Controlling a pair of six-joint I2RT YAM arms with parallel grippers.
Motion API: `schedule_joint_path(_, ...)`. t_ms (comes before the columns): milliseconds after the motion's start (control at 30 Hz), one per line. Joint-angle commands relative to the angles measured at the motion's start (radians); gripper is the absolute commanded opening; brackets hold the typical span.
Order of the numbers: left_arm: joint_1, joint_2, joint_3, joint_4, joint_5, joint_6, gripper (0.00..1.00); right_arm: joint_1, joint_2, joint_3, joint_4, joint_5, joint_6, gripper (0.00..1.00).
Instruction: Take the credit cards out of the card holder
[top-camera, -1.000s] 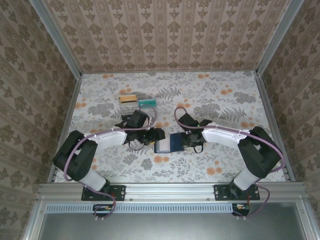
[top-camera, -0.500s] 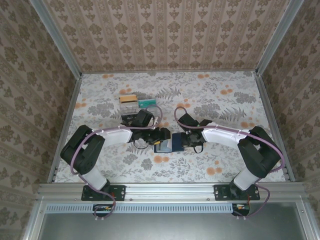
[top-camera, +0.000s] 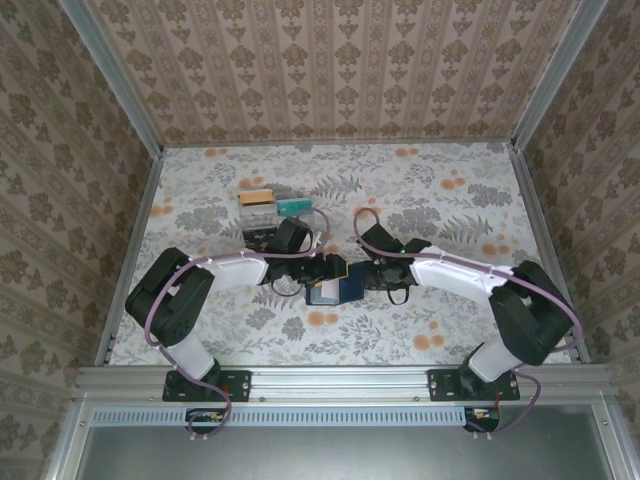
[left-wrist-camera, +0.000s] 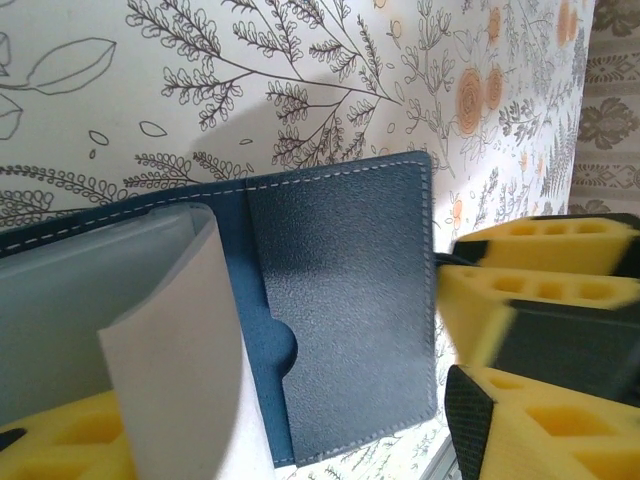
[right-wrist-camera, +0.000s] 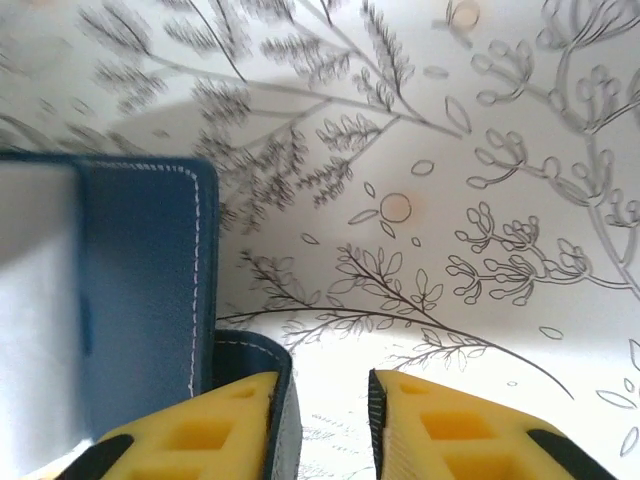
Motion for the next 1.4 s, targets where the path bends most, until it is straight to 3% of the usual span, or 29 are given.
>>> schedule_joint_path(0,-0.005,-0.013,0.024,0.011,0.007,-0.011,0.65,-0.006,-0.093,-0.045,0.041,-0.009,0.056,0.33)
schedule_joint_path(133,-0.006,-0.013,0.028,0.010,0.005,-0.012,0.65,-0.007,-0.101,-0.104,0.156,-0.119,0.105,0.33)
schedule_joint_path(333,-0.006,-0.011,0.036,0.017,0.011,-0.020,0.65,-0.006,-0.018,-0.099,0.165,-0.136,0.107,0.31)
schedule_joint_path(500,-0.002,-0.058,0.043,-0.051,-0.038,0.003,0.67,-0.006,0.038,-0.078,0.126,-0.110,0.086,0.09)
schedule_joint_path(600,0.003,-0.093,0.051,-0.157,-0.112,0.043,0.68,-0.007,0.071,-0.058,0.104,-0.096,0.071,0.03)
schedule_joint_path(767,0.019,-0.142,0.015,-0.255,-0.200,0.070,0.69,-0.006,0.092,-0.053,0.106,-0.091,0.065,0.02)
schedule_joint_path(1367,0.022,-0.134,-0.029,-0.278,-0.240,0.072,0.68,-0.006,0.101,-0.057,0.115,-0.104,0.070,0.01)
